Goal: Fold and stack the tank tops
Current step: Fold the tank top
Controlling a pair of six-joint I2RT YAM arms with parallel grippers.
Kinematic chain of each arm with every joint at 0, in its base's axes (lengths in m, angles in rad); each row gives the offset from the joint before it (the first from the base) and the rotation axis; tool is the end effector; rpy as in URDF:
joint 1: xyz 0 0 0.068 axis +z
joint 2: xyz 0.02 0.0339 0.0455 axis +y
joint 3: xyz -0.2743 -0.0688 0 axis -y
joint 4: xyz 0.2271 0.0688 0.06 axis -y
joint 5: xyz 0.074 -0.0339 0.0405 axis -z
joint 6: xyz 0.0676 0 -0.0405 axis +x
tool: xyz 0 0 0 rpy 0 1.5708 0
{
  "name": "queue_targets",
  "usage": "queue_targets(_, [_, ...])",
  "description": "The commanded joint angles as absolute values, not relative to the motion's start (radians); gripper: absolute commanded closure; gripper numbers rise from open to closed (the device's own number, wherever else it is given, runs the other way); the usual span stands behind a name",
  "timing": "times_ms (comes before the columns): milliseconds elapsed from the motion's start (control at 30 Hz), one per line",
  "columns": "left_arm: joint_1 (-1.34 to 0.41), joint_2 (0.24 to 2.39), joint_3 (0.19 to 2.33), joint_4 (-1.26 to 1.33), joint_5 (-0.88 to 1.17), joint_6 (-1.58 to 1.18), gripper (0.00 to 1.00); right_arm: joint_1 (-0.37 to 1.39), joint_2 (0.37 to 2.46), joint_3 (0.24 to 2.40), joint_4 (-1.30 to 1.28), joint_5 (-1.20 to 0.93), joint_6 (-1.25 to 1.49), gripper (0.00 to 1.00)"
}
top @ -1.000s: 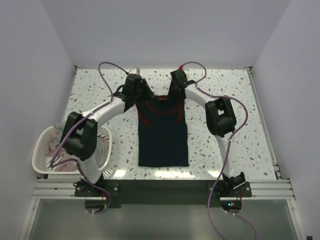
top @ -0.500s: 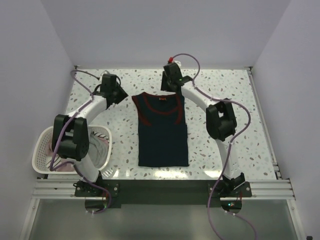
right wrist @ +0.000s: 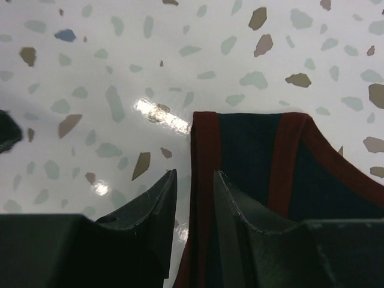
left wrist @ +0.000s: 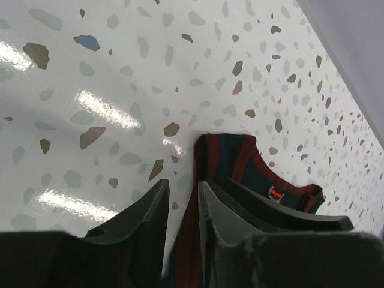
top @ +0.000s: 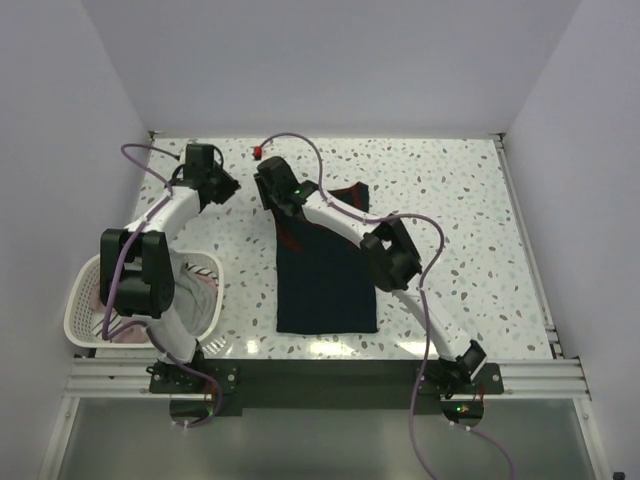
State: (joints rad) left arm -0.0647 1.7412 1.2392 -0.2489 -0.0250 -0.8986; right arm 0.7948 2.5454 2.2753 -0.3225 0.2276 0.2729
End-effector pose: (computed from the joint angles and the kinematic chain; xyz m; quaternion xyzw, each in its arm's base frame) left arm 0.3972 -0.0240 0.2305 -0.3759 0.8365 -0.1745 0.3585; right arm 0.4296 0.4160 0.1866 -0.1747 0.8611 0.1512 0.4528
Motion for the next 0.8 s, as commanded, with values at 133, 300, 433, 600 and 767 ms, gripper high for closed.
queue_targets(133, [-0.041, 1.749, 1.258, -0.222, 0.026, -0.899, 0.7, 0.818, 2.605, 2.378, -0.255, 0.382, 0.144, 0.66])
queue_targets(300, [-0.028, 1.749, 1.235, -0.21, 0.035, -0.89, 0.7, 0.831, 2.622, 2.391, -0.241, 0.407, 0.123, 0.66])
queue_targets(433, [-0.023, 1.759, 1.229, -0.199, 0.046, -0.884, 0.7, 0.833, 2.643, 2.411, -0.241, 0.403, 0.129, 0.68])
queue_targets(600, [-0.023, 1.781, 1.216, -0.176, 0.066, -0.891, 0.71, 0.833, 2.643, 2.41, -0.238, 0.402, 0.127, 0.7])
queue_targets(767, [-0.023, 1.786, 1.203, -0.163, 0.075, -0.896, 0.71, 0.833, 2.645, 2.41, -0.23, 0.396, 0.126, 0.68])
